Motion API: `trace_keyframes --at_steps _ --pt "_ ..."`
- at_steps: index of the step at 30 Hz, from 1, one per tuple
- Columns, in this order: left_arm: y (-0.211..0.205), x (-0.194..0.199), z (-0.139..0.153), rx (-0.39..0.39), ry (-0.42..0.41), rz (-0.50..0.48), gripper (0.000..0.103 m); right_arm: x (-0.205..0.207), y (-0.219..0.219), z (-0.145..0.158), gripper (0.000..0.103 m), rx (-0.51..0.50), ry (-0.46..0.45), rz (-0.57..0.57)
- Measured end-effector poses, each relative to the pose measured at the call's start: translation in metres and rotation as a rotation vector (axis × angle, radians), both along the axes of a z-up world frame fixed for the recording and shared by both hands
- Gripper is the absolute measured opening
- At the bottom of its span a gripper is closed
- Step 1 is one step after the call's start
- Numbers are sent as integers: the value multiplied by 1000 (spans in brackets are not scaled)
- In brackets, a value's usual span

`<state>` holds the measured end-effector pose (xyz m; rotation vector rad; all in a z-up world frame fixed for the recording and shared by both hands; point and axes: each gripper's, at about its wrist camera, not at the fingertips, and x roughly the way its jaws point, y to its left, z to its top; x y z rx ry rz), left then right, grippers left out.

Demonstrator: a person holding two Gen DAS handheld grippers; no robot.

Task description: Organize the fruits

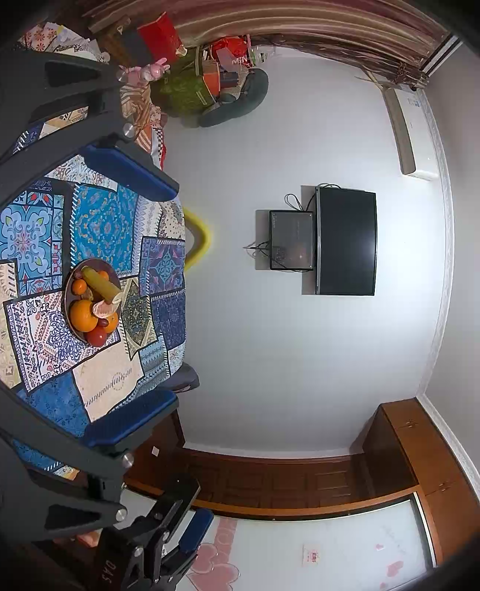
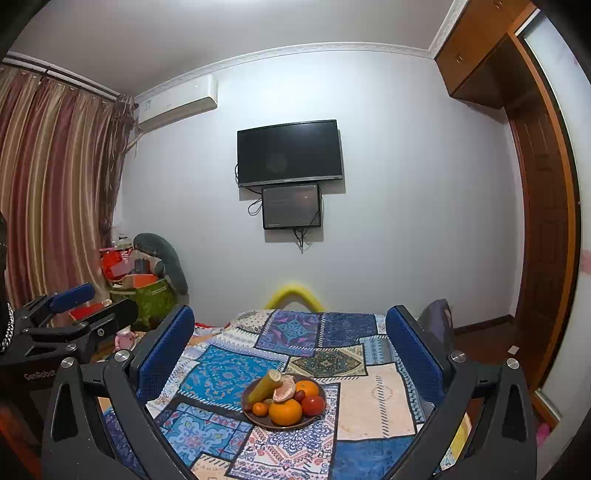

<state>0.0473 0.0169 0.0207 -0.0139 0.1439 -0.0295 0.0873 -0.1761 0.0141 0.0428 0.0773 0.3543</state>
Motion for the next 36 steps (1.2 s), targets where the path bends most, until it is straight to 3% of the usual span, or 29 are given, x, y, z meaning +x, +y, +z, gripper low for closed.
trace_keyframes --at_steps 36 --pt "1 5 -3 -15 9 -5 103 1 1 0 103 -14 5 6"
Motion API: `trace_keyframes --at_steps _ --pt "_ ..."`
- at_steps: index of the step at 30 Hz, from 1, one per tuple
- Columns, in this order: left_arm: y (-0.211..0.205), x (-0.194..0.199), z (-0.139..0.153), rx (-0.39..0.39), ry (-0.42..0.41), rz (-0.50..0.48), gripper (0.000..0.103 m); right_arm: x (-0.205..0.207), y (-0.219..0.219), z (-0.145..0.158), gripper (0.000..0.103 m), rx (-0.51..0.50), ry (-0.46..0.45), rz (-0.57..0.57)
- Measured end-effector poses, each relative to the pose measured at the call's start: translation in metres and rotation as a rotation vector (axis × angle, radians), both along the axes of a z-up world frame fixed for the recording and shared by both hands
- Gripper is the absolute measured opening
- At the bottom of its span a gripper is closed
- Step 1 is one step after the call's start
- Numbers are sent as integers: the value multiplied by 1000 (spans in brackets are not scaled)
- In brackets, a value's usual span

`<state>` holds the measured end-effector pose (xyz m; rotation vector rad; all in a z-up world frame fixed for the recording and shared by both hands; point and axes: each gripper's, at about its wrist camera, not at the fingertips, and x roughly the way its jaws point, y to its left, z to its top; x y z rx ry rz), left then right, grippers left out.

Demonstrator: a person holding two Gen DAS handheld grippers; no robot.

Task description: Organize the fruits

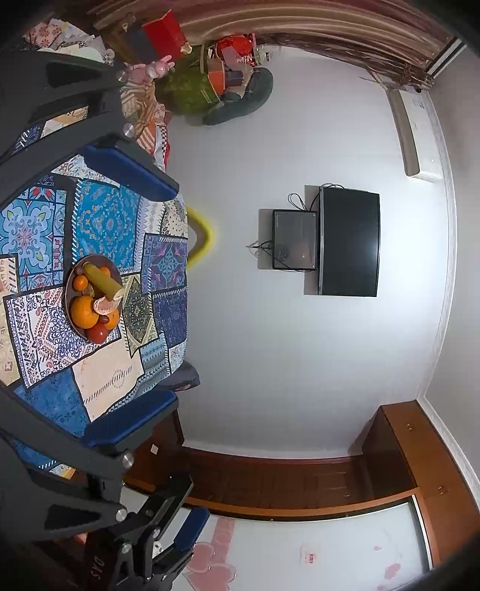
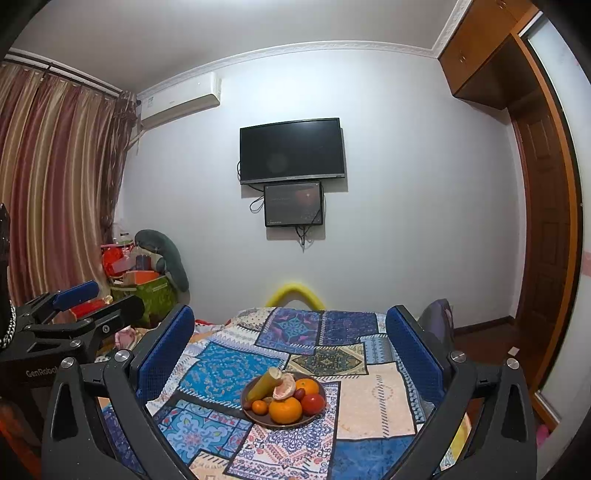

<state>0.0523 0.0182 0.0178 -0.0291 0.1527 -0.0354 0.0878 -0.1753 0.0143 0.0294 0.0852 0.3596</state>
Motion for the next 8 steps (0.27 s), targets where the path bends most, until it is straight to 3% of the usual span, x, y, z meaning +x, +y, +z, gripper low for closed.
trace_keyframes --at_steps 8 --pt "0 1 -1 1 4 -2 103 6 1 -3 103 -3 15 4"
